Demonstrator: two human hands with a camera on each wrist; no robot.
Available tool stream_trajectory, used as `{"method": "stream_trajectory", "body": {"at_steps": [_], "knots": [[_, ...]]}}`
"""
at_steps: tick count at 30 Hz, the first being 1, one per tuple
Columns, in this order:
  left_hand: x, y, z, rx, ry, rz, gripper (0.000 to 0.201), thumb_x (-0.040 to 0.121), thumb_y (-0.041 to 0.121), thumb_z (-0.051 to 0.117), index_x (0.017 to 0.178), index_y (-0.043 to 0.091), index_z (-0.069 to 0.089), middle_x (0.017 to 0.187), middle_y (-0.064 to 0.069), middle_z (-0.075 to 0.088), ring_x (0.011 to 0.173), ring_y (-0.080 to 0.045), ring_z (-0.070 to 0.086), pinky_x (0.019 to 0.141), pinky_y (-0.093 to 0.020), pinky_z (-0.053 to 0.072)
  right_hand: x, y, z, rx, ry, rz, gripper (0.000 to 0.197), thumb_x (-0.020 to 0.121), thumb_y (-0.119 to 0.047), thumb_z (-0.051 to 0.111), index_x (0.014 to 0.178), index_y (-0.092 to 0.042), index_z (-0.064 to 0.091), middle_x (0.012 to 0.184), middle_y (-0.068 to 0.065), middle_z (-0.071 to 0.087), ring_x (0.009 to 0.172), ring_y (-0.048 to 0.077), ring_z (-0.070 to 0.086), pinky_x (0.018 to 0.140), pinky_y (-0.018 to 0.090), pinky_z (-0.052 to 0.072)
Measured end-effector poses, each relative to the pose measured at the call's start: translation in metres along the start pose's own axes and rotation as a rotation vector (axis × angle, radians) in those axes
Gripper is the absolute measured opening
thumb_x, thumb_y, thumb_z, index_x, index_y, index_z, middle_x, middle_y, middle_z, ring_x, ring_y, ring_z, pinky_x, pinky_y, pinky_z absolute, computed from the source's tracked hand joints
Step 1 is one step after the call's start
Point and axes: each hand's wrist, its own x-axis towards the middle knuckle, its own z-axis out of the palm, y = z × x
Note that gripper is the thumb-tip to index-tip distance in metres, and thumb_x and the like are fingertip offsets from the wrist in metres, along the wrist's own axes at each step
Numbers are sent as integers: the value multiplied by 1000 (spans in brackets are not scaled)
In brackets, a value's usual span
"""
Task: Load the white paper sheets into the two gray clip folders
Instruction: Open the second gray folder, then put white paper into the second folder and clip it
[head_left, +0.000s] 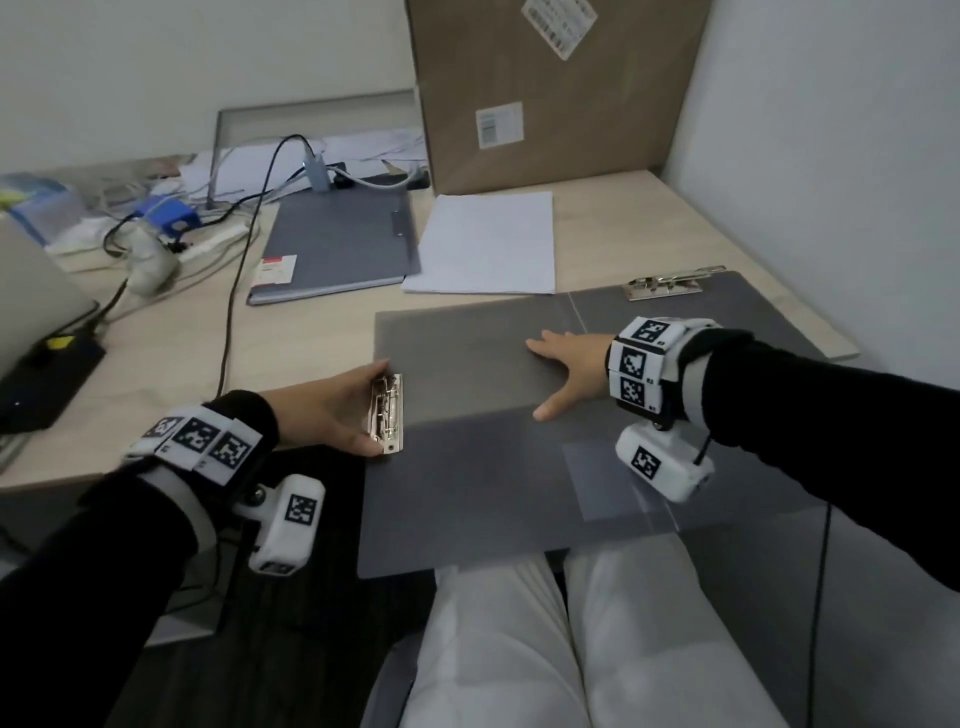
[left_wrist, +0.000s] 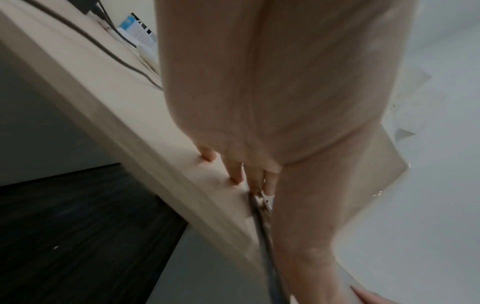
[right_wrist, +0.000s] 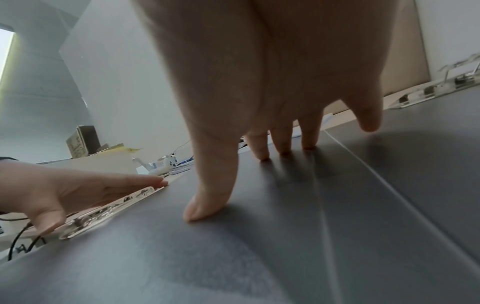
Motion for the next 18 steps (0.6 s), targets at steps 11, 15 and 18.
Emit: {"method": "stream_trajectory", "body": {"at_steps": [11, 15, 18], "knots": [[6, 4, 11, 198, 146, 96, 100, 68, 20, 81, 147, 9, 21, 150, -6, 28, 139, -17, 28, 103, -13, 19, 3, 4, 0, -53, 18, 10, 105, 76, -54, 67, 153, -19, 5, 161, 3, 2, 148, 18, 13, 118, 33, 15], [2, 9, 12, 236, 178, 98, 98, 67, 33, 81, 146, 15, 25, 149, -4, 31, 137, -18, 31, 110, -25, 23, 1, 3, 0, -47, 21, 18, 105, 76, -54, 67, 153, -19, 5, 161, 2, 2, 148, 18, 13, 119, 33, 14], [-5, 5, 3, 60, 167, 87, 80, 66, 64, 64, 134, 26, 45, 133, 7, 48, 129, -12, 42, 104, -21, 27, -1, 4, 0, -42, 23, 21, 104, 76, -53, 67, 153, -20, 5, 161, 1, 2, 148, 17, 11, 118, 32, 13]]}}
